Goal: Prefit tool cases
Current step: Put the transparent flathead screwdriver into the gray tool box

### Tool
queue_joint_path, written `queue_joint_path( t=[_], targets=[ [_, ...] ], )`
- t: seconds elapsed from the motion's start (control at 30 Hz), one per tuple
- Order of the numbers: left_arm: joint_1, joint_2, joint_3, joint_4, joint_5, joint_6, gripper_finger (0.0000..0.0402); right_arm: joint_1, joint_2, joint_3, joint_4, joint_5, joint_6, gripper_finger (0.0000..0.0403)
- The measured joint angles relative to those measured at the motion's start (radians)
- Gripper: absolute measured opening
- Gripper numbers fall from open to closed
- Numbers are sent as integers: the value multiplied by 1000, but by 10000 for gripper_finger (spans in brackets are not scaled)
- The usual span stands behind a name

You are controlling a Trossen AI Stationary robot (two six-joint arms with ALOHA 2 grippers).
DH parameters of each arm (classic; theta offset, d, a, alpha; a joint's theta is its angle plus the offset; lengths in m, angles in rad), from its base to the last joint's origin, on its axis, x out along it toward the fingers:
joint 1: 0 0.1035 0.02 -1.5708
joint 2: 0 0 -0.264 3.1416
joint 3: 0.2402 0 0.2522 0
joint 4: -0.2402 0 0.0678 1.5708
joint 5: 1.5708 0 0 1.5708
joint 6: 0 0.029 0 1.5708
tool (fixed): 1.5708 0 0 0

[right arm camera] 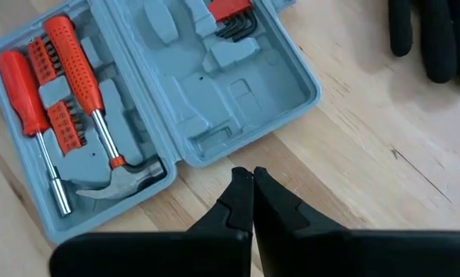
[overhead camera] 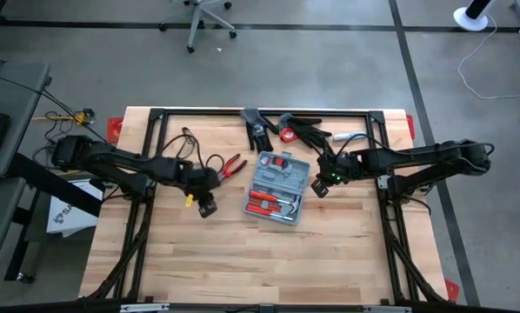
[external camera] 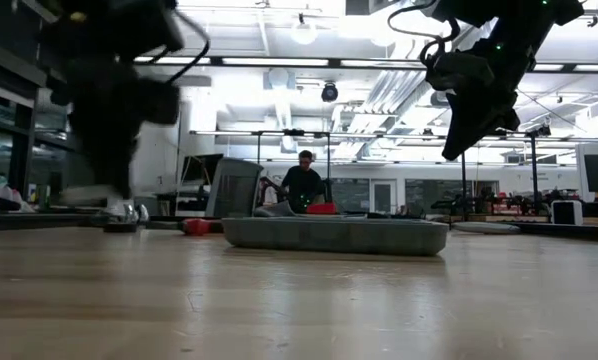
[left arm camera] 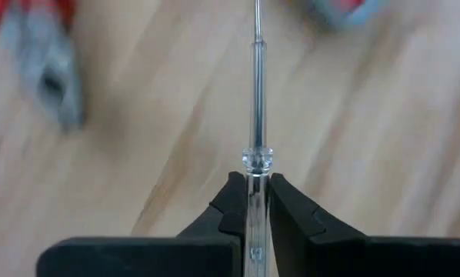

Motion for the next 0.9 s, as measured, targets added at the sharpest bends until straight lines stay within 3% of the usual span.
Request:
queue_joint_path(
  t=[0.23, 0.43, 0.63, 0.9],
  targets=[
    [108, 72, 134, 81, 19, 280, 20, 0, 0, 0, 7, 0, -14, 0],
    [211, 276, 316, 85, 142, 540, 20, 0, 0, 0, 15, 0, -6, 0],
    [243, 508, 538, 24, 234, 775, 20, -20, -1, 0, 24, 0, 36, 0],
    [244, 700, 757, -72, 273, 966, 20, -40, -2, 0, 27, -11, 49, 0]
  ],
)
